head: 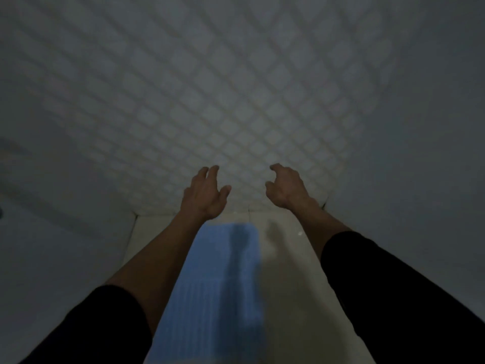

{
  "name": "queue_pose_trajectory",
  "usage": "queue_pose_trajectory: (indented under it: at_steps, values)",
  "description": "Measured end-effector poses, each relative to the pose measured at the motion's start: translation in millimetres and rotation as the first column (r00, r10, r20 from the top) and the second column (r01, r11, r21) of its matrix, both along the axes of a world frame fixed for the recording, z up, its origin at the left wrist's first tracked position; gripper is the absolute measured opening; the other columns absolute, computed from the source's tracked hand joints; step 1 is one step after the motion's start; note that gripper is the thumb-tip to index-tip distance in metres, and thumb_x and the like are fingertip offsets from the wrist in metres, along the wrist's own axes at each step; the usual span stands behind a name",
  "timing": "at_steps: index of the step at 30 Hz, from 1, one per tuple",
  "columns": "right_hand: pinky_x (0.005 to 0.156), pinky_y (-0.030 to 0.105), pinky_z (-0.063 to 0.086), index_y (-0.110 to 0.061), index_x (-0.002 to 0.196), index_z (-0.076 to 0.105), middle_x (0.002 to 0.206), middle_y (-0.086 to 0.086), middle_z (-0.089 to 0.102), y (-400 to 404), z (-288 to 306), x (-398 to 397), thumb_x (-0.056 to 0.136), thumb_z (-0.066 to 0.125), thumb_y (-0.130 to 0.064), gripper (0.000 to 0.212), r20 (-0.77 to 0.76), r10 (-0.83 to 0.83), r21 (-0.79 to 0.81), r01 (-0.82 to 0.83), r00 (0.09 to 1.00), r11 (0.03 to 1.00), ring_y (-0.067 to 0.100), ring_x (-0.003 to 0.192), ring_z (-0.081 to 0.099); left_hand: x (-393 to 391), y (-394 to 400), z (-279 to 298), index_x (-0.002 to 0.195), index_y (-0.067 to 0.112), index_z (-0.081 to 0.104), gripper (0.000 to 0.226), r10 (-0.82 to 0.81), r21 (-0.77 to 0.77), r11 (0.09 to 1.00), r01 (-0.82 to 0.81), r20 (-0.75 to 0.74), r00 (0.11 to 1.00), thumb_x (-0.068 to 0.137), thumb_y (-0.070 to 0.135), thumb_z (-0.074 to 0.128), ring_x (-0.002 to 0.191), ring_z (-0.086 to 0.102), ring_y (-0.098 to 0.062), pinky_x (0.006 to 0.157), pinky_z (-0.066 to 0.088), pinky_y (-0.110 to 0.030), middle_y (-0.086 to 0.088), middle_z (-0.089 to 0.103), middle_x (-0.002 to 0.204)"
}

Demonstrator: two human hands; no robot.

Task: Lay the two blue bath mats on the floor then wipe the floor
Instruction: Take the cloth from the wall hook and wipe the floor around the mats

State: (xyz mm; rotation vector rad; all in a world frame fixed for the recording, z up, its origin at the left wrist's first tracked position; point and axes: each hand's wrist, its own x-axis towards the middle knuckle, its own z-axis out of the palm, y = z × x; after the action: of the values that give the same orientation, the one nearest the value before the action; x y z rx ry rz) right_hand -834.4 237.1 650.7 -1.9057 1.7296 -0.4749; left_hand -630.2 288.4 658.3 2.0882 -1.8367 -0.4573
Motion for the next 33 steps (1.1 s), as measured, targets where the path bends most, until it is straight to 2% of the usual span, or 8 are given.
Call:
queue_pose_trajectory:
  at_steps: [8, 11, 14, 16, 20, 25, 30, 33]
  values:
    - [0.1, 0.032, 0.044, -0.008, 0.135, 0.053, 0.131, 0.02, 0.058, 8, 92, -38, 0.098, 0.051, -0.025, 0.04, 0.058, -0.199, -0.218, 0.207, 0.978, 0.954, 0.034, 0.118, 0.056, -16, -33, 84, 0.155, 0.015, 0.026, 0.069, -0.129, -0.203, 0.972, 0.116, -0.052, 0.99, 0.098, 0.045, 0.051, 0.142, 0.033, -0.036, 0.113, 0.034, -0.051, -0.015, 0.026, 0.159]
    - [0.082, 0.042, 0.058, -0.006, 0.117, 0.065, 0.102, 0.024, 0.068, 6, 116, -50, 0.097, 0.054, -0.026, 0.031, 0.139, -0.25, -0.246, 0.278, 0.958, 0.928, 0.036, 0.088, 0.068, -26, -46, 107, 0.155, 0.015, 0.025, 0.069, -0.17, -0.249, 0.957, 0.15, -0.062, 0.983, 0.098, 0.046, 0.05, 0.139, 0.037, -0.037, 0.112, 0.035, -0.051, -0.015, 0.027, 0.158]
    - [0.05, 0.03, 0.057, -0.003, 0.084, 0.069, 0.072, 0.018, 0.068, 2, 140, -64, 0.096, 0.057, -0.033, 0.034, 0.171, -0.303, -0.292, 0.342, 0.938, 0.893, 0.026, 0.05, 0.066, -46, -57, 128, 0.155, 0.015, 0.026, 0.069, -0.229, -0.294, 0.935, 0.2, -0.068, 0.971, 0.098, 0.046, 0.05, 0.138, 0.039, -0.037, 0.112, 0.035, -0.05, -0.016, 0.03, 0.157]
    - [0.046, 0.028, 0.055, -0.002, 0.071, 0.065, 0.063, 0.014, 0.066, -3, 154, -73, 0.096, 0.057, -0.037, 0.044, 0.169, -0.335, -0.323, 0.373, 0.927, 0.87, 0.022, 0.041, 0.063, -62, -67, 141, 0.154, 0.015, 0.026, 0.068, -0.263, -0.329, 0.916, 0.229, -0.064, 0.963, 0.099, 0.045, 0.05, 0.139, 0.037, -0.037, 0.113, 0.035, -0.049, -0.017, 0.032, 0.156]
    - [0.059, 0.04, 0.058, -0.003, 0.062, 0.059, 0.059, 0.01, 0.063, -28, 176, -94, 0.094, 0.053, -0.049, 0.056, 0.171, -0.357, -0.403, 0.395, 0.919, 0.825, 0.027, 0.051, 0.063, -96, -96, 163, 0.153, 0.015, 0.028, 0.066, -0.307, -0.388, 0.883, 0.264, -0.052, 0.95, 0.099, 0.045, 0.049, 0.139, 0.038, -0.035, 0.112, 0.035, -0.048, -0.016, 0.036, 0.154]
    - [0.065, 0.031, 0.037, -0.014, 0.054, 0.046, 0.069, 0.012, 0.06, -73, 191, -132, 0.094, 0.037, -0.061, 0.063, 0.183, -0.374, -0.455, 0.416, 0.909, 0.788, 0.026, 0.073, 0.049, -145, -148, 168, 0.152, 0.015, 0.031, 0.064, -0.322, -0.432, 0.861, 0.269, -0.053, 0.945, 0.099, 0.046, 0.049, 0.137, 0.039, -0.035, 0.11, 0.035, -0.045, -0.015, 0.041, 0.151]
    - [0.069, 0.036, 0.042, -0.018, 0.054, 0.043, 0.08, 0.015, 0.064, -133, 201, -189, 0.088, 0.023, -0.073, 0.068, 0.13, -0.366, -0.453, 0.384, 0.921, 0.805, 0.03, 0.081, 0.055, -200, -207, 166, 0.153, 0.016, 0.031, 0.064, -0.296, -0.408, 0.878, 0.25, -0.054, 0.954, 0.099, 0.047, 0.048, 0.139, 0.038, -0.031, 0.111, 0.034, -0.043, -0.013, 0.041, 0.152]
    - [0.066, 0.035, 0.043, -0.021, 0.052, 0.036, 0.074, 0.013, 0.062, -178, 215, -230, 0.084, 0.02, -0.079, 0.067, 0.088, -0.366, -0.496, 0.359, 0.927, 0.791, 0.031, 0.075, 0.06, -227, -248, 178, 0.151, 0.015, 0.034, 0.063, -0.257, -0.397, 0.893, 0.211, -0.065, 0.964, 0.099, 0.047, 0.049, 0.138, 0.041, -0.029, 0.111, 0.036, -0.041, -0.013, 0.045, 0.15]
